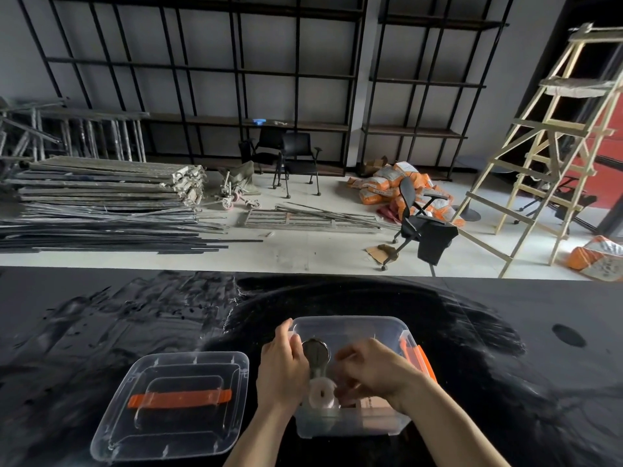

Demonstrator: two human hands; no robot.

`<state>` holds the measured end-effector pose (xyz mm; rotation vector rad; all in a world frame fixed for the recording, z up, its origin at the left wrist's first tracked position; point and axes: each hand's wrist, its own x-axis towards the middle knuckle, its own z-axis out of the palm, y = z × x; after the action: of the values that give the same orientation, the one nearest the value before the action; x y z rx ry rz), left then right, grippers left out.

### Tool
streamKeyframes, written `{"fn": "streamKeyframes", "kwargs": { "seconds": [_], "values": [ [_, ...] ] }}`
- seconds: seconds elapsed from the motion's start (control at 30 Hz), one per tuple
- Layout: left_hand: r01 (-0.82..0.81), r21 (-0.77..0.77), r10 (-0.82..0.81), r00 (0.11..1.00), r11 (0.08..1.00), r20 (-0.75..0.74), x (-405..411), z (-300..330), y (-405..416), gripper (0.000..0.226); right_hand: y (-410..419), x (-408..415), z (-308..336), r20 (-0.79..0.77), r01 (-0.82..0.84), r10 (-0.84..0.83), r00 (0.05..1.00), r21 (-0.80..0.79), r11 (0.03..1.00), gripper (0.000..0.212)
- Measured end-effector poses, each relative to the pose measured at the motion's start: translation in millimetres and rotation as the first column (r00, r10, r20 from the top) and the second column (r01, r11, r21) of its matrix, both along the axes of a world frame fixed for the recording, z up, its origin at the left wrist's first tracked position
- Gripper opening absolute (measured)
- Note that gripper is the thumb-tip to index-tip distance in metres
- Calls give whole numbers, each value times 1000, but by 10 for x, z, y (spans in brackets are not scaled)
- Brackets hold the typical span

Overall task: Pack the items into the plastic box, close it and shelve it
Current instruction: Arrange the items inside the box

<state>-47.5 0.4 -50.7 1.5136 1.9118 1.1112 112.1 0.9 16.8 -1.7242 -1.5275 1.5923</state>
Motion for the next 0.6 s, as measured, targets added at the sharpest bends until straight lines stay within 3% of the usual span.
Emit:
{"fn": "streamKeyframes", "kwargs": {
  "seconds": [0.17, 0.23, 0.37, 0.5, 0.6],
  "values": [
    [0, -19, 0, 1000, 1000, -4, 3, 2, 12, 41, -31, -172, -95, 163, -29, 27, 986, 6, 1000, 12],
    [-1, -31, 1, 1000, 1000, 1, -4, 1, 12, 41, -7, -187, -115, 203, -16, 12, 979, 21, 1000, 19],
    [4, -49, -4, 1000, 999, -8, -5, -18, 23, 42, 75, -153, -94, 80, 152, -150, 985, -13, 988, 32],
    [-7, -55, 6, 1000, 998, -16, -10, -20, 41, 41, 107, -221, -88, 64, 104, -94, 994, -185, 977, 46],
    [-4, -50, 3, 1000, 999, -20, -6, -14, 42, 42, 133, -271, -101, 67, 87, -75, 995, -210, 974, 51]
  ]
}}
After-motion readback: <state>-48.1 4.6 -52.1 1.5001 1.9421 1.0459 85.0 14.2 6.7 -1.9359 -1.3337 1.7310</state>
